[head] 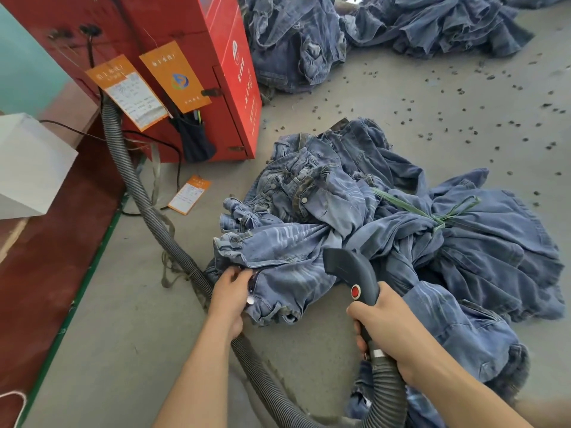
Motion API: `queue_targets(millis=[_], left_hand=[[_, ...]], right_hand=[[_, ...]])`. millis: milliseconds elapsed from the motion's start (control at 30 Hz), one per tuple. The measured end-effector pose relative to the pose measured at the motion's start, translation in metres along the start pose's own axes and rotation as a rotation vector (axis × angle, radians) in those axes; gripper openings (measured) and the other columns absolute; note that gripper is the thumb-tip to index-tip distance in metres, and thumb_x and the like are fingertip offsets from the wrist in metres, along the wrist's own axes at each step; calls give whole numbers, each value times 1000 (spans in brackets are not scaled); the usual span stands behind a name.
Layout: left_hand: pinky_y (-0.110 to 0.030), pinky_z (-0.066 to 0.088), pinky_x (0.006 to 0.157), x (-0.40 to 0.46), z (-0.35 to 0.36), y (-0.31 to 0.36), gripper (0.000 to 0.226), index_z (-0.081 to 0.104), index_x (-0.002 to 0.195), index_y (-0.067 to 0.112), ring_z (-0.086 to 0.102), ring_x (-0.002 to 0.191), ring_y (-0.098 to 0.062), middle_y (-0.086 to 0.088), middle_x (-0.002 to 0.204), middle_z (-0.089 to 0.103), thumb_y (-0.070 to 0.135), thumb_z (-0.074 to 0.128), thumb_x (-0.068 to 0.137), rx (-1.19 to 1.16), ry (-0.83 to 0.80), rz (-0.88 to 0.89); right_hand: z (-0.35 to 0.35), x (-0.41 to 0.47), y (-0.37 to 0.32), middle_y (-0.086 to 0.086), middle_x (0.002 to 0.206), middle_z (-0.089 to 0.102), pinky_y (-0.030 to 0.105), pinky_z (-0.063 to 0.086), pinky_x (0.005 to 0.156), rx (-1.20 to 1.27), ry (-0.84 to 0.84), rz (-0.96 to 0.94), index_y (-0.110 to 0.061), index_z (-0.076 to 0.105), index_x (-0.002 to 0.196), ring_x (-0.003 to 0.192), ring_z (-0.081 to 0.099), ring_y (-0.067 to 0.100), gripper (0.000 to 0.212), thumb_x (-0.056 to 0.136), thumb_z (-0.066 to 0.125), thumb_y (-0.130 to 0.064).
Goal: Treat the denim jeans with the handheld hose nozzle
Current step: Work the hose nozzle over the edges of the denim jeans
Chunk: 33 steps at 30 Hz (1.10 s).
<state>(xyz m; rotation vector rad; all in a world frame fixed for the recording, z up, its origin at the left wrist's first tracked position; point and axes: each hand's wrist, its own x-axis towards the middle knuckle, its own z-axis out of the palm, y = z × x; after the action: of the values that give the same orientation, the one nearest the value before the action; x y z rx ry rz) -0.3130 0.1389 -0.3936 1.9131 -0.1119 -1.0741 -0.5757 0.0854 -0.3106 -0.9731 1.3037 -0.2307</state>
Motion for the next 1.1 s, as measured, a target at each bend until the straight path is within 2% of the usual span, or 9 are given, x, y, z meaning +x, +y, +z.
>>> queue_targets(millis=[67,133,333,500,667,833,933,1000,1100], left_hand=[[-50,57,99,0,-8,2,28,73,122,15,75,105,-31,-11,114,78,30,64,100,-102,-252,-262],[-48,54,104,-7,-18,12,43,72,129,10,69,120,-33,-16,130,71,40,69,98,-189,-542,-352],[-60,28,121,-10,-34,54,77,35,157,1,34,149,-45,-26,160,36,54,50,103,-628,-907,-98],[-56,54,102,-12,-18,74,60,48,148,-4,57,131,-43,-28,142,58,19,66,95,-485,-596,12],[-54,46,111,-4,-12,73,47,60,140,1,63,126,-39,-22,133,67,24,37,106,-628,-362,-87],[-59,45,111,-22,-1,62,56,50,152,21,53,138,-36,-11,149,58,52,33,109,-633,-574,31],[-63,40,114,-31,7,64,57,44,153,8,50,139,-44,-25,150,52,34,53,104,-593,-671,87],[-58,49,107,-31,10,69,47,46,148,-2,55,133,-47,-31,143,55,19,49,107,-573,-651,76],[-55,51,105,-33,12,69,50,47,146,-8,58,129,-48,-35,140,56,26,34,112,-663,-620,-8]], right_hand=[[-3,0,1,16,65,53,34,48,48,7,-28,30,-14,45,102,48,49,25,20,91,59,-5],[-6,-2,-1,16,67,53,34,47,48,36,-65,70,-14,45,102,48,49,25,20,92,61,-5],[-17,-16,-18,16,62,52,33,43,44,50,-103,20,-12,45,97,46,47,26,20,93,63,-4],[-23,-29,-36,16,64,52,34,45,44,110,-41,-46,-11,46,96,45,45,26,21,93,64,0],[-31,-42,-49,19,63,53,43,46,48,68,20,-90,-10,48,96,45,47,29,21,92,65,1],[-20,-54,-54,25,61,56,36,45,47,-200,5,-134,-6,51,100,44,52,30,21,90,67,1],[-4,-54,-49,7,65,56,31,40,58,-458,23,-201,-7,53,95,54,52,14,25,84,75,-11],[11,-54,-48,-4,69,53,27,36,60,-563,15,-215,-17,50,91,60,48,8,26,84,75,-21],[30,-55,-54,-5,69,56,20,37,56,-621,-5,-230,-28,44,90,61,53,5,25,87,68,-30]])
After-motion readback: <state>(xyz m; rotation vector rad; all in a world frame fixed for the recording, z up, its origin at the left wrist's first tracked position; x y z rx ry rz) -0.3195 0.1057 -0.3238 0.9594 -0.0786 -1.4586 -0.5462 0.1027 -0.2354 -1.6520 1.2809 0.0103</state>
